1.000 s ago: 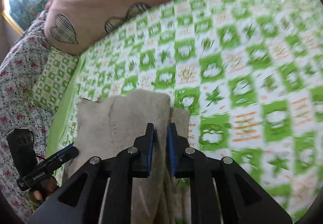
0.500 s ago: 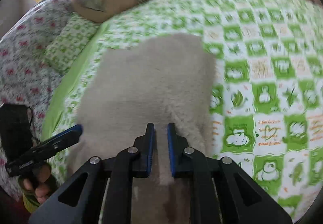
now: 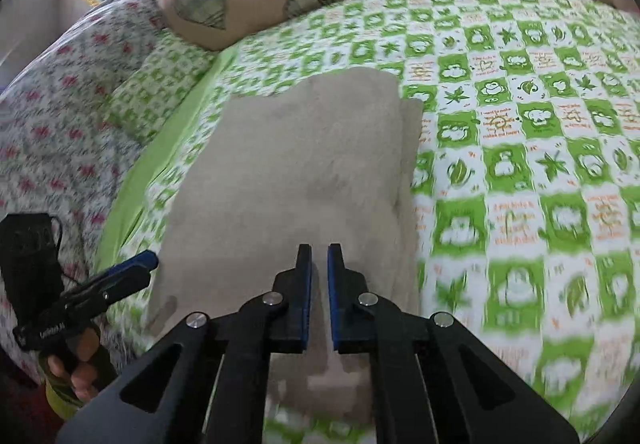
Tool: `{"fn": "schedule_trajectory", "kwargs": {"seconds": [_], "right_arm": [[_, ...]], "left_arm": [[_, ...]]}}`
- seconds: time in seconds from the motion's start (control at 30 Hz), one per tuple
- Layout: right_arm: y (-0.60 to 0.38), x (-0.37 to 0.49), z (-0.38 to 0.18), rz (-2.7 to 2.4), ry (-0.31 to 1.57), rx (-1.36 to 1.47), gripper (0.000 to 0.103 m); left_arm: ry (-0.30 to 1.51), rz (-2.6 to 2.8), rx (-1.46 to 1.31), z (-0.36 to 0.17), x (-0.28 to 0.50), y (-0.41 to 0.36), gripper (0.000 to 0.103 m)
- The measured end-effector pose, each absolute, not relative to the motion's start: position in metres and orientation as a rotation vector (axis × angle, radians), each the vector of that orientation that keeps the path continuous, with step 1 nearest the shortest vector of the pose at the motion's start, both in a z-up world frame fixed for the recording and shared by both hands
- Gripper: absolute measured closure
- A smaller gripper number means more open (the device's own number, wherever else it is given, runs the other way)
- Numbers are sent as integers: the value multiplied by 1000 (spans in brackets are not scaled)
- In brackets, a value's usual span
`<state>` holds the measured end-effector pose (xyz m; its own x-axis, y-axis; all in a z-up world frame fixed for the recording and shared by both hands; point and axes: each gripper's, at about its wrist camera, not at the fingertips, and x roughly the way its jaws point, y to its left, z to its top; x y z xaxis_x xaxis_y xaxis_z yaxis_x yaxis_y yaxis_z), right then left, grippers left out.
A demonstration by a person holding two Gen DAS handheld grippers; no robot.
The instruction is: Fold small clothes
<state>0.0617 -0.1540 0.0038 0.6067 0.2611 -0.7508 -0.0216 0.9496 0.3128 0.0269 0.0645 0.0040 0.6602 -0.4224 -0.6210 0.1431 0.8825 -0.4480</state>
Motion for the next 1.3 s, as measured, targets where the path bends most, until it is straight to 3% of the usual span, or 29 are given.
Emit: {"fn": "schedule_trajectory", "kwargs": {"seconds": [0.27,0.37,1.17,1.3], "right_arm": [[-152,18,-34,74,988,141,95],[-164,16,-37,63,967,255,97],[-158,5,-33,45,961,243,95],[-160,-2,-29,36,965,260,95]], "left_arm": [[880,-308,-389,-39,9,66,60],[881,-281,-361,-37,9,59,60],[916,-187,-314,-34,-3,47,56],[922,-160,-317,-28,-10,49,51]]}}
